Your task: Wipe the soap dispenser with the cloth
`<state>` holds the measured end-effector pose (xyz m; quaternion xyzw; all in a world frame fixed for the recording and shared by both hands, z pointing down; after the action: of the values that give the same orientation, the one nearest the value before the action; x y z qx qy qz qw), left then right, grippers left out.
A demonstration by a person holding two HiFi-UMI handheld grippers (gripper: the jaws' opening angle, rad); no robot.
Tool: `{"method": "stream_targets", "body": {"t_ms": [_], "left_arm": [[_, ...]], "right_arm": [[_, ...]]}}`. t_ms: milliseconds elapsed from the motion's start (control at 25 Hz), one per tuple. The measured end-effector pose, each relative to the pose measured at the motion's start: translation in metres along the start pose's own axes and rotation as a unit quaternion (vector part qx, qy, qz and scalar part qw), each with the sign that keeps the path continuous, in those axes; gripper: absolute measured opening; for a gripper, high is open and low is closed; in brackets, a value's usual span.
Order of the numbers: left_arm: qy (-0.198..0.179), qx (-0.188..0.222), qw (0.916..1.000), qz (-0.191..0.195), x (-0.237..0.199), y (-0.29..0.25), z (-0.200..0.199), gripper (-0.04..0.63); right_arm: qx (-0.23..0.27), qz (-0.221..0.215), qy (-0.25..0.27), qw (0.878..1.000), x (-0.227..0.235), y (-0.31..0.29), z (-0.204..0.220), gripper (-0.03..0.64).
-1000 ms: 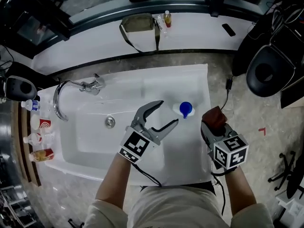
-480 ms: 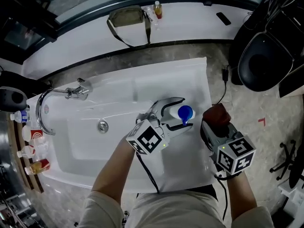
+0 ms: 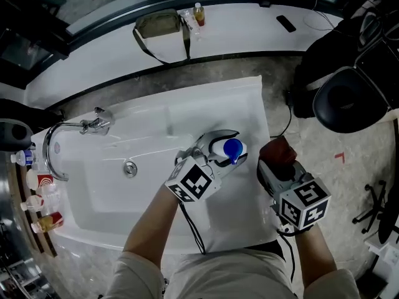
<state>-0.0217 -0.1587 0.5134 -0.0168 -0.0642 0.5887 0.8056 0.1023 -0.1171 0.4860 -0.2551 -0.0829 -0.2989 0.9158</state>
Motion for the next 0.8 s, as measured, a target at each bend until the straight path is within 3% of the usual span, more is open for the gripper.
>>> {"method": "stream_targets", "body": {"t_ms": [200,440,720,800], "left_arm": [[0.034,-0.003,0.9983,-0.047,0.002,0.017,-0.032,0.227],[0.012,0.023,0.9964,-0.080,0.016,0.037,-0.114,0.227],[0.109,0.055,0.9864,-0.110,0.014,0.066,-0.188,0.225],[0.118,0.063,0.9840,-0.118,0.014,0.073,-0.203,0.225]], "right_arm": [[-0.003,-0.003,0.004,1.000,-0.005,0.010,-0.009,0.080],[0.001,-0.020,0.030,0.999,-0.029,0.013,-0.026,0.080],[0.009,-0.068,0.061,0.996,-0.083,0.000,-0.037,0.080],[0.017,-0.086,0.067,0.994,-0.100,-0.003,-0.041,0.080]]}}
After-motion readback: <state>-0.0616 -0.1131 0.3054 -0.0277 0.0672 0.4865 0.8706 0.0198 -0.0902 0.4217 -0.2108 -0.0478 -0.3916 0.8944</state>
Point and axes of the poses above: the fingertips, and each gripper's own axes: y backward along the fingers, x to its right, z out of its underside, the point moved 6 cm from there along y, backward along the fingers, and after that the axes turned 15 degrees about x, right-handed, at the moved point
